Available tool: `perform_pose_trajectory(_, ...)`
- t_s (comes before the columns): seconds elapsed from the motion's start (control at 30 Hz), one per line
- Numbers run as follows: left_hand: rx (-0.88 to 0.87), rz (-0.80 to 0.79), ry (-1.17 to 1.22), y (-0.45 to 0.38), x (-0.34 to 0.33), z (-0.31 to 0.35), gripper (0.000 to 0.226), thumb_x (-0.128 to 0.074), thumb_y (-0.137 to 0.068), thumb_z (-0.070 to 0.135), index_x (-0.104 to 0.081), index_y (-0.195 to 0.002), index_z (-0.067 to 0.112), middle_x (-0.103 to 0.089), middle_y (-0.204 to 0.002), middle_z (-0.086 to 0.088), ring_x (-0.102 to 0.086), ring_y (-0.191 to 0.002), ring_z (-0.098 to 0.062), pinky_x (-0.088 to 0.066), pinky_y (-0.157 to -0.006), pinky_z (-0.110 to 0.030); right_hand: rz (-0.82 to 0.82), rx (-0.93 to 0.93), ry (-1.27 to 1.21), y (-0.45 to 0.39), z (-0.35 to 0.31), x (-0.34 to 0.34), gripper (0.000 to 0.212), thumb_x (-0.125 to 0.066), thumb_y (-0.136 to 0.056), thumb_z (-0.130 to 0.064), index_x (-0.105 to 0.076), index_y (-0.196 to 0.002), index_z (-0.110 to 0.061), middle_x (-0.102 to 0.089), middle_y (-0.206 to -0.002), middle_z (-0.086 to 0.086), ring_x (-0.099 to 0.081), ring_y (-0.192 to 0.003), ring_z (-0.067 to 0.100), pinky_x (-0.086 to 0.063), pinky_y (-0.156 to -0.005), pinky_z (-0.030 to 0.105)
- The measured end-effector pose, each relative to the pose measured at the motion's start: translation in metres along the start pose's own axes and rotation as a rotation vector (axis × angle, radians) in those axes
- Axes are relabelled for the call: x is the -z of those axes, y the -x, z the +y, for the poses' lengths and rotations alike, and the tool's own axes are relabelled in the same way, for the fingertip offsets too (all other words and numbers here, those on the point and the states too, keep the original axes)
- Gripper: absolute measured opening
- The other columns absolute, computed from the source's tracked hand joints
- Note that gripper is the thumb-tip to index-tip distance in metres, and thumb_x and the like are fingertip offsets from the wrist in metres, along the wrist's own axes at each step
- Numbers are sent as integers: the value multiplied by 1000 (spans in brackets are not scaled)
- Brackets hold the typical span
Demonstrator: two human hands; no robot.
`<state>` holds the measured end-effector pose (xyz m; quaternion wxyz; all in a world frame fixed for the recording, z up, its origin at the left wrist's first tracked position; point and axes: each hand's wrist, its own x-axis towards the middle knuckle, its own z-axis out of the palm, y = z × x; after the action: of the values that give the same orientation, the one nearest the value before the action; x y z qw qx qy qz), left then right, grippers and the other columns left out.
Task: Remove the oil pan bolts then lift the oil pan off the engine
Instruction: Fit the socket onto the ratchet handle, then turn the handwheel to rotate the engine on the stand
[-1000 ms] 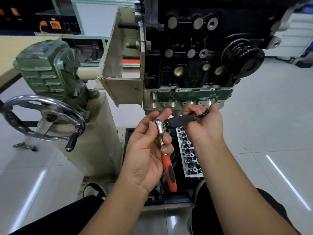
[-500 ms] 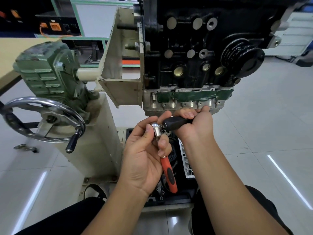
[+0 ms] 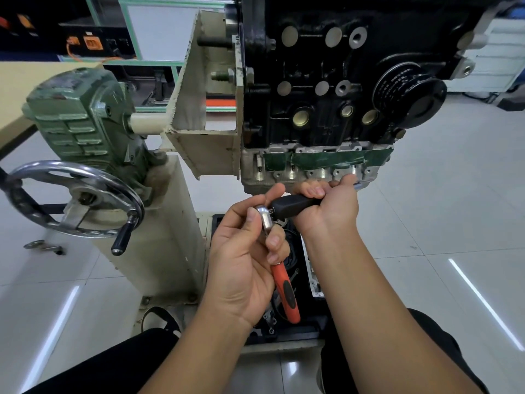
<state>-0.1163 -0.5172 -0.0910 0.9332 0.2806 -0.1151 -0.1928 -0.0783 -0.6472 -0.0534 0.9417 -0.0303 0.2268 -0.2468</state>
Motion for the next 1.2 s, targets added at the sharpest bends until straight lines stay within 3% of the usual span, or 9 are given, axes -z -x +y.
perform_pose_trajectory(0.37,4,-57,-77,0,6,1,11,-62,-91,15,-67,-100,11,-64,-135,-21,-50,-53,-12,-34,-47,-21,-15,-121,-38,1,9,8,60,-50,-104,-55,-36,-60,-17,-26,-47,-4,-26,-33,9,-27,-32,16)
perform_pose_trajectory(0.6,-52,-346,-698,-18,20,46,19,-56,-93,0,-72,-92,8,-73,-123,-15,-46,-48,-19,-34,-50,-23,222,-236,175,3,6,5,66,-44,-108,-38,-27,-49,-15,-25,-37,-2,-24,-23,14,-30,-36,11)
perform_pose_trajectory(0.73,-192,-398,-832,-14,20,50,20,-54,-96,-4,-72,-101,1,-72,-126,-13,-52,-54,-27,-44,-54,-22,135,-231,224,11,7,-1,50,-46,-110,-33,-36,-65,-14,-34,-45,0,-34,-34,14,-37,-41,17)
perform_pose_trajectory(0.83,-231,-327,-881,-7,13,42,24,-55,-95,-4,-73,-109,5,-69,-133,-8,-70,-97,-17,-54,-74,-29,31,-285,380,22,13,0,48,-46,-107,-48,-57,-80,-10,-58,-68,6,-60,-66,20,-55,-64,37)
perform_pose_trajectory(0.9,-207,-340,-999,-3,11,40,29,-57,-94,-3,-73,-115,9,-64,-141,-1,-61,-129,-20,-54,-98,-43,20,-355,510,25,14,8,53,-42,-106,-55,-66,-103,-7,-70,-94,9,-67,-105,23,-51,-103,52)
perform_pose_trajectory(0.97,-74,-378,-1121,-1,8,49,30,-61,-94,10,-74,-119,21,-69,-133,8,-69,-116,-24,-57,-95,-46,76,-393,483,22,10,18,47,-40,-108,-51,-61,-106,-9,-66,-86,5,-64,-93,14,-51,-107,47)
perform_pose_trajectory(1.0,-69,-352,-1198,-1,8,57,27,-64,-93,18,-75,-116,24,-74,-119,10,-74,-95,-22,-60,-83,-41,117,-414,387,20,6,23,43,-41,-108,-50,-57,-102,-10,-59,-76,2,-58,-76,11,-61,-84,44)
perform_pose_trajectory(1.07,-240,-99,-1323,-4,16,82,14,-70,-89,28,-79,-100,27,-77,-87,8,-71,-69,-19,-56,-66,-29,172,-451,231,17,-1,36,42,-43,-107,-50,-49,-89,-12,-46,-65,-2,-44,-56,7,-52,-48,23)
perform_pose_trajectory(1.2,-593,804,-1407,-17,69,149,17,-63,-91,30,-66,-75,27,-66,-67,8,-66,-68,-17,-48,-57,-28,189,-552,201,22,0,55,42,-47,-108,-46,-44,-83,-12,-41,-62,-4,-42,-43,9,-40,-36,16)
